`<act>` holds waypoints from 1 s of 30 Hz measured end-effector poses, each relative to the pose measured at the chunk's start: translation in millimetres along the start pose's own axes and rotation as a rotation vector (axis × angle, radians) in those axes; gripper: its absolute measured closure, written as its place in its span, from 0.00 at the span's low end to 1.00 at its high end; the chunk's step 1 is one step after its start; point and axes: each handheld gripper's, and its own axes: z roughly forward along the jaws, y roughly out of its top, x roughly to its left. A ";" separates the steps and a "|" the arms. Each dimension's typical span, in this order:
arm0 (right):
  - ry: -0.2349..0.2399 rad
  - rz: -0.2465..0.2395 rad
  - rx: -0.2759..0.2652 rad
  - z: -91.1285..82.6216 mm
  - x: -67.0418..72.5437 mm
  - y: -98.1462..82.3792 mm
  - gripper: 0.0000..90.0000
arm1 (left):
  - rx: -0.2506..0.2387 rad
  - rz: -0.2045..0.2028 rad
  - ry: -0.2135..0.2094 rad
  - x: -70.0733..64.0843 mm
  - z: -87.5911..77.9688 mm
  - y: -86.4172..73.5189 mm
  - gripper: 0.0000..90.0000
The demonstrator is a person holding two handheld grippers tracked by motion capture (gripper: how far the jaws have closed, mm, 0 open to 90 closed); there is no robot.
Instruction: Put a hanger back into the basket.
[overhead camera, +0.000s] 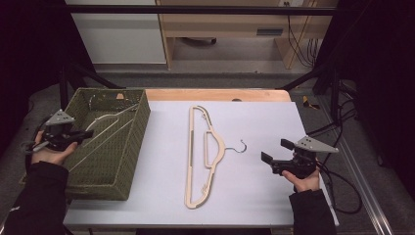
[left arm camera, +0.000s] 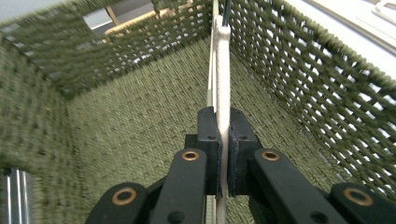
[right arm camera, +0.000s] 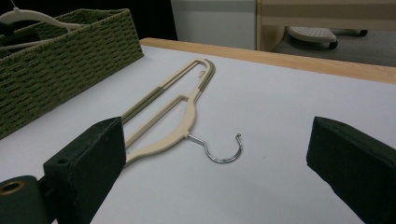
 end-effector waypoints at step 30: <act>0.013 -0.001 -0.002 0.3 3.6 0.7 0.06 | 0.165 -0.043 -0.017 -37.4 19.5 -12.4 0.79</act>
